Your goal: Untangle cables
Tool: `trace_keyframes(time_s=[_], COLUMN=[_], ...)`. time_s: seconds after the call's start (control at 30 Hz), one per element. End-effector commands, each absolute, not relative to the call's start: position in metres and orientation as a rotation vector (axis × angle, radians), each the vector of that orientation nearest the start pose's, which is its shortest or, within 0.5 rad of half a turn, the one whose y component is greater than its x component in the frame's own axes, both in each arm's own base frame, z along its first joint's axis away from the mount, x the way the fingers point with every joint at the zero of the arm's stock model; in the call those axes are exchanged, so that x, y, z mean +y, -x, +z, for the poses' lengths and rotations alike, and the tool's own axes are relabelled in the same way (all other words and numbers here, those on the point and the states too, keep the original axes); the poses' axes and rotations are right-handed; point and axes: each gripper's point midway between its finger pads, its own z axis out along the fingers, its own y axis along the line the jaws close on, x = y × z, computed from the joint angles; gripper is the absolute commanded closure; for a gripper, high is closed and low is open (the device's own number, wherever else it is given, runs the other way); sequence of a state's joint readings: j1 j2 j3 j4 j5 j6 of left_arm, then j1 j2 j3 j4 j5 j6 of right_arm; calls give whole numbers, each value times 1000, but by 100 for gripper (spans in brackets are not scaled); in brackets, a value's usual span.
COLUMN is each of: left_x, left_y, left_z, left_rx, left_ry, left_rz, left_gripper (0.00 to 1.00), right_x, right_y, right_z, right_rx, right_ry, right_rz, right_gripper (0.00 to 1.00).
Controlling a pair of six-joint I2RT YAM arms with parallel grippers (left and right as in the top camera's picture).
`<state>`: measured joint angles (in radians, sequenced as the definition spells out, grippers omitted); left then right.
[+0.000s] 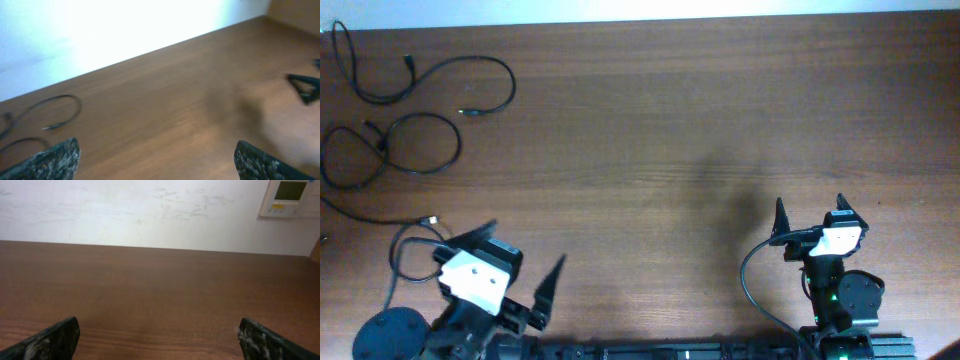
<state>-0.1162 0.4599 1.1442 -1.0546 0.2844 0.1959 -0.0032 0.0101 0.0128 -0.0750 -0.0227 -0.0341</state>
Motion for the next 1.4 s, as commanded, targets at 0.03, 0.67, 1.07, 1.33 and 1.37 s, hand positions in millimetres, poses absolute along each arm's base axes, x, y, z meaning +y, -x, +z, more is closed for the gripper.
trace_keyframes(time_s=[0.03,0.67,1.07,1.33,1.37], left_x=[-36,36,48,-29,-32], left_y=[-162,-171,-174,-183,-174], left_z=[346,440,431,393,402], left_rx=[1877,1286,1130,1208,1147], left_ry=[-401,37,120,-297,-309], left_rz=[-12,332,374,104,101], left_gripper=[1,1,1,1,1], right_x=[1,1,1,1,1], right_y=[-246,-246,-246,-246,-246], right_z=[156,156,156,156,156], right_rx=[1647,1647,1647,1647,1647], right_ry=[38,38,38,38,39], right_rz=[-19,-19,-19,-19,-19], right_gripper=[2,2,2,2,2])
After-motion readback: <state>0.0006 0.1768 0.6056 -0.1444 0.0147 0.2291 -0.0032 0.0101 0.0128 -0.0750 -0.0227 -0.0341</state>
